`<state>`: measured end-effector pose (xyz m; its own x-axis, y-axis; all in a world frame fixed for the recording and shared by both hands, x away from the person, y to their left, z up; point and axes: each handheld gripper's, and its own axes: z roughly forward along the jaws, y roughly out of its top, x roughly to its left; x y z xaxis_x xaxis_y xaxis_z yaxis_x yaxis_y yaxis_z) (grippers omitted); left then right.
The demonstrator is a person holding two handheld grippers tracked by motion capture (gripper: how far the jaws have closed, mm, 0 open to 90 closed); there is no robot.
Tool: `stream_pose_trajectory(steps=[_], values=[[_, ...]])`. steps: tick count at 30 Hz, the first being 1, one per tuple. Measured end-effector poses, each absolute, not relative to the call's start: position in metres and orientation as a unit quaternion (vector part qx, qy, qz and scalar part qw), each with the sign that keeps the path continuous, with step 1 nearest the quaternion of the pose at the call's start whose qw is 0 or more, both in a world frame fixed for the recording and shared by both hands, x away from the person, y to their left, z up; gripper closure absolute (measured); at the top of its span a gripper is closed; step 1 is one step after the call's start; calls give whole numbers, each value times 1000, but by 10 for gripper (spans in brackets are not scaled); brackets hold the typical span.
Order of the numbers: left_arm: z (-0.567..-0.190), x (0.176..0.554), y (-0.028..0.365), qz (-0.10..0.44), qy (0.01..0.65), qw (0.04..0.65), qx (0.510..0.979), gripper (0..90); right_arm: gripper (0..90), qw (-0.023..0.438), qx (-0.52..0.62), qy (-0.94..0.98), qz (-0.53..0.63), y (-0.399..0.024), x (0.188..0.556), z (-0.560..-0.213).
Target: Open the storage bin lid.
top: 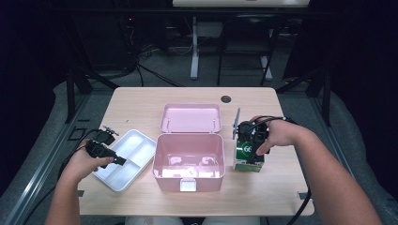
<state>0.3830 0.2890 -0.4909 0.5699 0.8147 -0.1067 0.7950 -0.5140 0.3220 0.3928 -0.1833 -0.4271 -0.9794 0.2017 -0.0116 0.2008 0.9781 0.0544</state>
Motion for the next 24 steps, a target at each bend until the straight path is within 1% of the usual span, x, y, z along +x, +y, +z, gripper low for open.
stream_pose_trajectory(steps=[5, 8, 10, 11, 24], values=[[-491, 383, 289, 29, 462, 170, 870, 375, 158, 15, 97, 995, 29, -179, 392, -412], [-491, 383, 289, 29, 462, 169, 870, 374, 158, 18, 93, 995, 30, -175, 390, -395], [-491, 383, 289, 28, 461, 169, 871, 375, 158, 20, 91, 995, 30, -174, 390, -392], [-491, 383, 289, 27, 460, 168, 871, 375, 158, 25, 90, 995, 31, -171, 389, -384], [-492, 383, 289, 24, 457, 165, 874, 375, 159, 29, 75, 996, 31, -151, 381, -350]])
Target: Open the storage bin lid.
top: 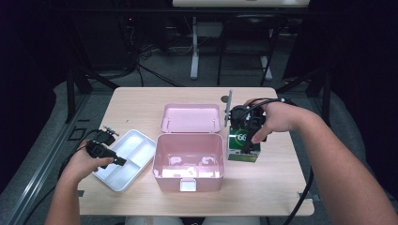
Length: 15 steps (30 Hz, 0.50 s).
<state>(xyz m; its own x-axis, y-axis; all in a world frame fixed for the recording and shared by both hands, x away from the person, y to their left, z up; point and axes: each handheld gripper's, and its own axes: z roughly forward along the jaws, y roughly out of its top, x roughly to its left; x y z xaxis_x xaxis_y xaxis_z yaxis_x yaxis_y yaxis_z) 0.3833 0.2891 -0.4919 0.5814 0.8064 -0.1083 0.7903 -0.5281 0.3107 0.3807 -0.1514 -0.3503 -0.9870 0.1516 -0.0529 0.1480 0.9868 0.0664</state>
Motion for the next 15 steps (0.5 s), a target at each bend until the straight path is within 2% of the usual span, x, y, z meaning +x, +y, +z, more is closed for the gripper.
stream_pose_trajectory(steps=[10, 15], values=[[-494, 384, 290, 21, 460, 163, 873, 374, 158, 5, 69, 997, 42, -101, 383, -351], [-496, 384, 288, 19, 462, 165, 871, 374, 157, 8, 60, 997, 41, -81, 385, -352]])
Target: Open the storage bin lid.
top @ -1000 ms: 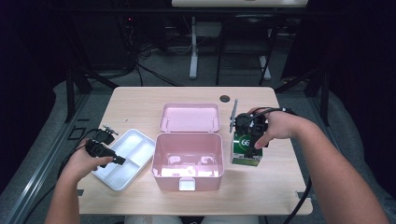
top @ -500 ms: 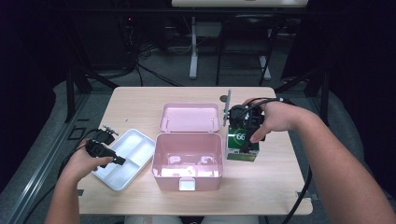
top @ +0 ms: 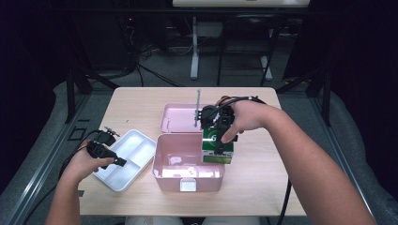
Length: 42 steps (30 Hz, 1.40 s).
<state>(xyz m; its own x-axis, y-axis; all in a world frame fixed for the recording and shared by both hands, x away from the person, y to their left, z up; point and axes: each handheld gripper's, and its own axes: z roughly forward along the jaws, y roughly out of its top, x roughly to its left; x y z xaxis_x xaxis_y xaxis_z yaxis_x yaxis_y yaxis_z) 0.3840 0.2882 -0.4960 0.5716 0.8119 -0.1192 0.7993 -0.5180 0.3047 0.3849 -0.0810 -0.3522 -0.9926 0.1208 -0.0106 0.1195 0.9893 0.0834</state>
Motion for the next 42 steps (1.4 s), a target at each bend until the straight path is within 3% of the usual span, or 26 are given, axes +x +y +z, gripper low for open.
stream_pose_trajectory(steps=[8, 42], values=[[-495, 384, 290, 19, 462, 167, 871, 374, 157, 3, 43, 998, 35, -51, 387, -363], [-496, 384, 289, 16, 467, 166, 869, 374, 155, -7, 46, 998, 38, -56, 395, -449]])
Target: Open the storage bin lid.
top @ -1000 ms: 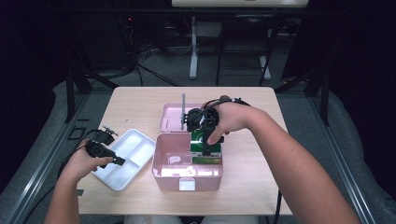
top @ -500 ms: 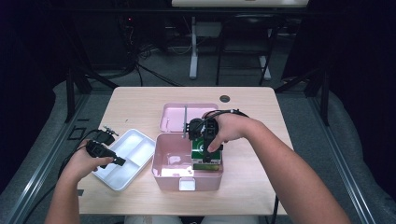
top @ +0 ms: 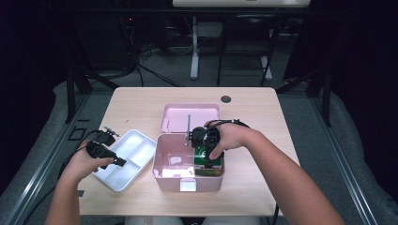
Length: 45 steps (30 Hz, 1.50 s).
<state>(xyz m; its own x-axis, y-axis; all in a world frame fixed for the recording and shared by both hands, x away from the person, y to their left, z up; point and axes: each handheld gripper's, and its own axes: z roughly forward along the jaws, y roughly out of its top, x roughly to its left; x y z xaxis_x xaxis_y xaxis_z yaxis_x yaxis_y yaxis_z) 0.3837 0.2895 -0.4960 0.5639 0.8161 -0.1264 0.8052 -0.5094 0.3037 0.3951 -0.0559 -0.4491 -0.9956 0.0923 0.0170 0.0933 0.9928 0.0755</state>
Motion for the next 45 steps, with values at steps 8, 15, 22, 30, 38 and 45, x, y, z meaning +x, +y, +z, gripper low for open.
stream_pose_trajectory(steps=[8, 15, 22, 30, 38, 45], values=[[-496, 384, 290, 18, 464, 165, 870, 374, 154, 2, -46, -998, -34, -55, 395, -457], [-496, 384, 291, 16, 466, 166, 869, 374, 153, 7, -50, -998, -33, -55, 395, -459], [-496, 384, 291, 16, 466, 166, 869, 375, 136, 4, -55, -998, -24, -55, 395, -463], [-496, 384, 292, 18, 462, 165, 871, 374, 108, 2, -72, -997, -39, -57, 396, -452], [-496, 384, 292, 16, 463, 165, 871, 374, 140, -3, -66, -997, -49, -62, 392, -433], [-497, 384, 290, 14, 464, 167, 870, 374, 147, -3, -67, -997, -44, -75, 385, -418]])
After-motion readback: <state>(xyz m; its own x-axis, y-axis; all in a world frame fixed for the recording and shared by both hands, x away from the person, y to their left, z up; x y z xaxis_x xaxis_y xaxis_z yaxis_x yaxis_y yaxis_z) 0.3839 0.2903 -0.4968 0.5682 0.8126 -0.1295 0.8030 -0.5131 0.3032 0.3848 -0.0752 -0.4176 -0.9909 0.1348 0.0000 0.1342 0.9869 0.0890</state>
